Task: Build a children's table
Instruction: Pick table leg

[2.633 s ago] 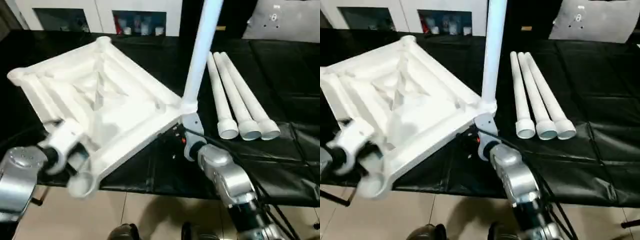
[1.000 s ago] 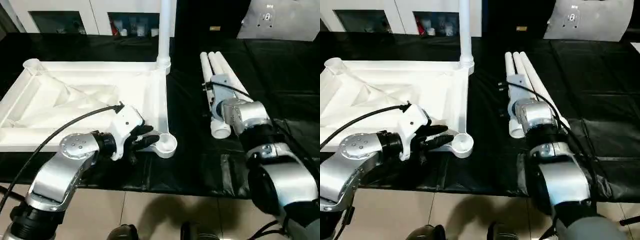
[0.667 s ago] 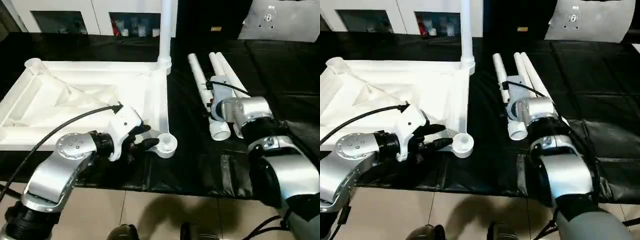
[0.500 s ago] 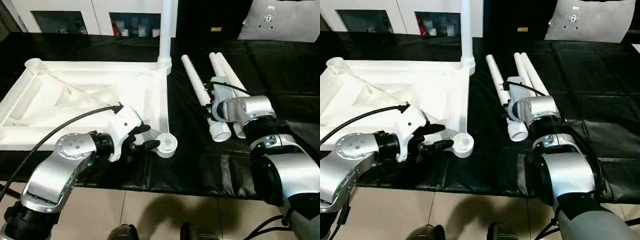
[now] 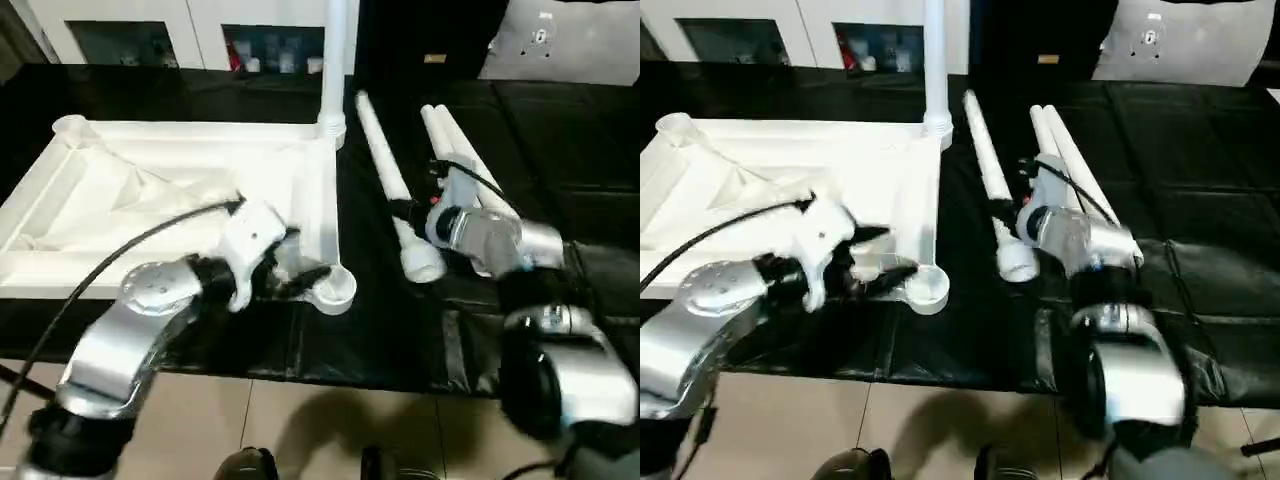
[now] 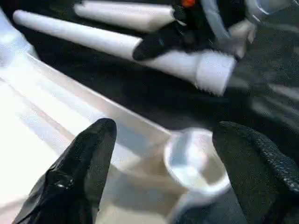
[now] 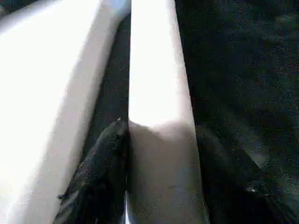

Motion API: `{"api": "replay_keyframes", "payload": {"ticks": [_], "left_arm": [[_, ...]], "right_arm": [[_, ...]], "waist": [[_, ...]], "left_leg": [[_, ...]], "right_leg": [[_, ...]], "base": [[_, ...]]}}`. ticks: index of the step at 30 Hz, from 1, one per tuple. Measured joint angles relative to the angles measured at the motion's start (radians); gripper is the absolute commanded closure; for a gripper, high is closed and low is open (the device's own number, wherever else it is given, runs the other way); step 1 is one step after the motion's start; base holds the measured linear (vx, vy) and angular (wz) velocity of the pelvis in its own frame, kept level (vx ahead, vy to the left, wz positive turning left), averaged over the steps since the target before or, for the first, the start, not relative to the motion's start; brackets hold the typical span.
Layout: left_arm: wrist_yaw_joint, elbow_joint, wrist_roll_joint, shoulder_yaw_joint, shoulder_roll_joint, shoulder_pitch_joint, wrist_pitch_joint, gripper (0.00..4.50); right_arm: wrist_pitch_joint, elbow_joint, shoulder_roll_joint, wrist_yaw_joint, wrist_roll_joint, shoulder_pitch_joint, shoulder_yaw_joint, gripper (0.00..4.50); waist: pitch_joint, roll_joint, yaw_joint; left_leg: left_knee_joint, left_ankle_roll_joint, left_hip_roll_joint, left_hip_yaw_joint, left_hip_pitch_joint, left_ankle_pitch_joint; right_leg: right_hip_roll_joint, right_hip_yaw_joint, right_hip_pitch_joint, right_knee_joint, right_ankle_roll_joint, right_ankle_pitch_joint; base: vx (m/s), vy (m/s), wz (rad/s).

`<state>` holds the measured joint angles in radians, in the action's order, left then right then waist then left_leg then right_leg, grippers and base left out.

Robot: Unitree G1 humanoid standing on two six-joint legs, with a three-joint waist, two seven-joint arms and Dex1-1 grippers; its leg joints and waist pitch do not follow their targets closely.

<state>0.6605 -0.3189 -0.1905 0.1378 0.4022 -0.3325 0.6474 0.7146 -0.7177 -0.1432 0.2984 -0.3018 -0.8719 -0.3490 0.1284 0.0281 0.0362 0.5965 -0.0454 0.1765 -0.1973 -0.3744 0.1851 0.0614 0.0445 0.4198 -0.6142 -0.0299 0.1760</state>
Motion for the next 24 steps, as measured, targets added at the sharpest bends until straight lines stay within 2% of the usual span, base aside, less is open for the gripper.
{"api": "replay_keyframes", "payload": {"ticks": [1,2,4,9,14,17,24], "left_arm": [[-0.009,0.003,-0.002,-0.007,-0.008,-0.004,-0.001,0.41],[-0.027,0.016,-0.009,-0.025,-0.035,-0.016,-0.002,0.19],[-0.052,0.033,-0.027,-0.056,-0.07,-0.034,-0.002,0.01],[-0.113,0.061,-0.121,-0.142,-0.173,-0.095,0.015,0.0],[-0.146,0.067,-0.247,-0.223,-0.263,-0.17,0.074,0.0],[-0.16,0.071,-0.309,-0.242,-0.309,-0.198,0.118,0.0],[-0.207,0.096,-0.42,-0.299,-0.382,-0.246,0.178,0.0]], "right_arm": [[0.006,0.028,0.004,0.007,-0.023,0.004,-0.017,2.65],[0.008,0.088,0.009,0.026,-0.063,0.025,-0.047,2.7],[0.001,0.179,0.015,0.063,-0.113,0.063,-0.07,2.71],[-0.018,0.401,0.052,0.208,-0.248,0.219,-0.079,2.71],[0.067,0.582,0.049,0.371,-0.382,0.331,-0.054,2.71],[0.12,0.663,0.048,0.437,-0.459,0.392,-0.025,2.71],[0.157,0.756,0.047,0.491,-0.528,0.437,0.03,2.71]], "waist": [[0.0,0.0,0.0],[0.0,0.0,0.001],[0.0,0.0,0.004],[0.0,0.0,0.013],[0.0,0.0,0.019],[0.0,0.0,0.021],[-0.001,0.0,0.025]], "left_leg": [[0.0,0.0,0.0,0.0,0.0,0.0],[0.0,0.0,0.0,0.0,0.0,0.0],[0.0,0.0,0.001,0.0,0.0,0.0],[0.001,0.0,0.001,0.0,0.0,0.0],[0.001,0.003,0.001,0.001,0.0,-0.002],[0.001,0.003,0.001,0.001,0.0,-0.002],[0.001,0.003,0.001,0.001,-0.001,-0.002]], "right_leg": [[0.0,0.0,0.0,0.0,0.0,0.0],[0.0,0.0,0.0,0.0,0.0,0.0],[0.0,0.001,-0.001,0.001,0.0,0.0],[-0.001,0.001,-0.001,0.002,0.0,0.0],[-0.001,0.001,-0.001,0.003,-0.001,-0.001],[-0.001,0.001,-0.001,0.003,-0.001,-0.001],[-0.001,0.001,-0.002,0.004,0.0,-0.001]], "base": [[0.0,0.0,0.0],[0.0,0.0,0.0],[0.0,0.0,0.0],[0.0,0.0,0.0],[0.0,0.0,0.0],[0.0,0.0,0.0],[0.0,0.0,0.0]]}}
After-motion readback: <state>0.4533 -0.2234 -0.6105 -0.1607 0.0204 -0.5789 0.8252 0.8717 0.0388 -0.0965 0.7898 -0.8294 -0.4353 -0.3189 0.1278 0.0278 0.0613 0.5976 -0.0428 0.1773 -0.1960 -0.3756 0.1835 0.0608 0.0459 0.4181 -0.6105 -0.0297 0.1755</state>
